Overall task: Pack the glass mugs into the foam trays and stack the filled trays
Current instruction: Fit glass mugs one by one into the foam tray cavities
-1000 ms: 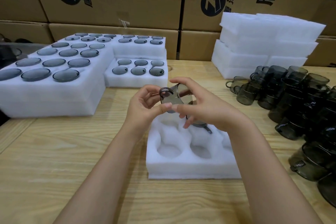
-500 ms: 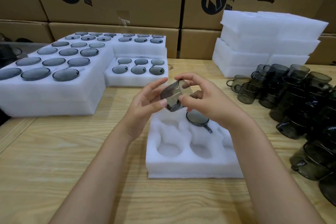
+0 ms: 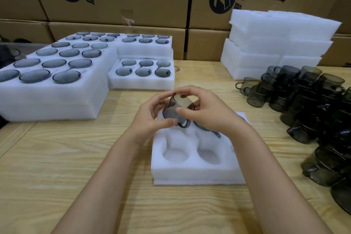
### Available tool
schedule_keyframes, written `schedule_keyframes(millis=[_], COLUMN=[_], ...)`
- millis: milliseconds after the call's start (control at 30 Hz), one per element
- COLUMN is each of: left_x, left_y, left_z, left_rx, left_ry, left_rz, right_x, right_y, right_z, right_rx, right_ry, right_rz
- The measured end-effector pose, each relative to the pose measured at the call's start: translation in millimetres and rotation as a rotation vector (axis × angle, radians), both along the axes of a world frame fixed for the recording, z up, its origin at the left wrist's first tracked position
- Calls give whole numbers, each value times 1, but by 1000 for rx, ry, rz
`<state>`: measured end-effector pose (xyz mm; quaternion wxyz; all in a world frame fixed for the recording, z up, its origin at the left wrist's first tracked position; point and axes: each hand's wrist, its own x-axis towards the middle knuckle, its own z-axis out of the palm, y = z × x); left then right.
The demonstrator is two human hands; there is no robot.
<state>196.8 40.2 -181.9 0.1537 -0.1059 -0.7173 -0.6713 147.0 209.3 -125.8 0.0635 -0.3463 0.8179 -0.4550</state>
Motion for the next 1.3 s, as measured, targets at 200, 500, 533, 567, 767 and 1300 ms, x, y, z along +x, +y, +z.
schedule_keyframes(millis=[200, 500, 533, 567, 767, 1300], left_x=[2, 4, 4, 4, 4, 1], left_y=[-2, -2, -4, -5, -9, -8], left_z=[-2, 1, 1, 0, -4, -5], left_rx=[-121, -97, -80, -69, -43, 78], left_ry=[-47, -123, -128, -132, -174, -252], left_rz=[38, -7, -15, -22, -24, -85], right_x=[-1, 3, 3, 4, 2, -15], right_y=[0, -4, -4, -3, -5, -83], right_z=[-3, -2, -2, -2, -1, -6], right_rx=[77, 159, 160, 163, 263, 621], right_ry=[20, 140, 141, 140, 184, 243], right_rz=[35, 101, 111, 120, 125, -24])
